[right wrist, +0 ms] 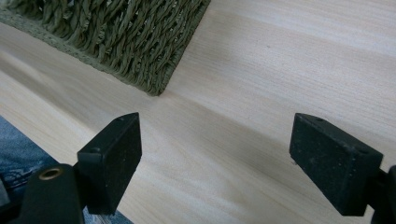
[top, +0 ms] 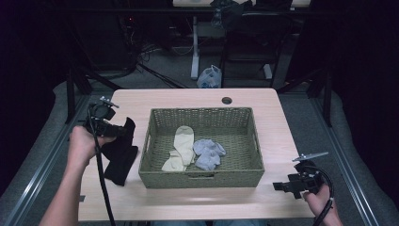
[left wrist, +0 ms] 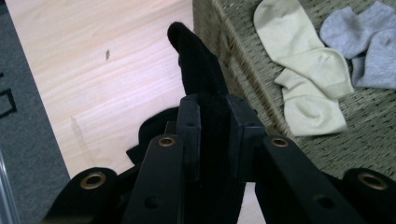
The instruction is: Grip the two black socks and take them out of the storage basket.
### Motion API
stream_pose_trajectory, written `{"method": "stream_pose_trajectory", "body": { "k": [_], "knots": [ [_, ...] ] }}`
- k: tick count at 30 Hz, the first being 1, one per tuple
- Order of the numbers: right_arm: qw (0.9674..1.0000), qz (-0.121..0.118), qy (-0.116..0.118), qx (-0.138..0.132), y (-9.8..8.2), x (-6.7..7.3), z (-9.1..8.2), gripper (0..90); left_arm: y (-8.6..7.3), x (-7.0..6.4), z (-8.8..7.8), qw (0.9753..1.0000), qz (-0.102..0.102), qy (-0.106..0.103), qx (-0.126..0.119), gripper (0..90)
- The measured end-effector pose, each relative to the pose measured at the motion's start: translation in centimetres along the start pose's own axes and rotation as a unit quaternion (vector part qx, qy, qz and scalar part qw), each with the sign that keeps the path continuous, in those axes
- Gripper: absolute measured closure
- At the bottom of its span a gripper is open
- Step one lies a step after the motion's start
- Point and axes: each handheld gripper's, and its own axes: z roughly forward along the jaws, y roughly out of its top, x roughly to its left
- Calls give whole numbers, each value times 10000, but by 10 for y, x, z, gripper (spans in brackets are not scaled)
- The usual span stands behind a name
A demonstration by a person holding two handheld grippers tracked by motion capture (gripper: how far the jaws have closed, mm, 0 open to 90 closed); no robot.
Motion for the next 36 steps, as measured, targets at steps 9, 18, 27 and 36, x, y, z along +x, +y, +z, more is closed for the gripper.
{"method": "stream_pose_trajectory", "body": {
  "k": [9,18,27,36],
  "knots": [
    [10000,-3,-9,13,0,0,0,168,-19,6,11,9998,-172,27,0,773],
    [10000,-4,-10,5,0,0,0,167,-34,10,24,9995,-326,52,19,773],
    [10000,-6,-3,2,0,0,0,167,-48,14,39,9989,-444,66,133,772],
    [10000,-4,-19,9,0,0,0,167,-64,19,60,9977,-618,30,270,771]
  ]
}}
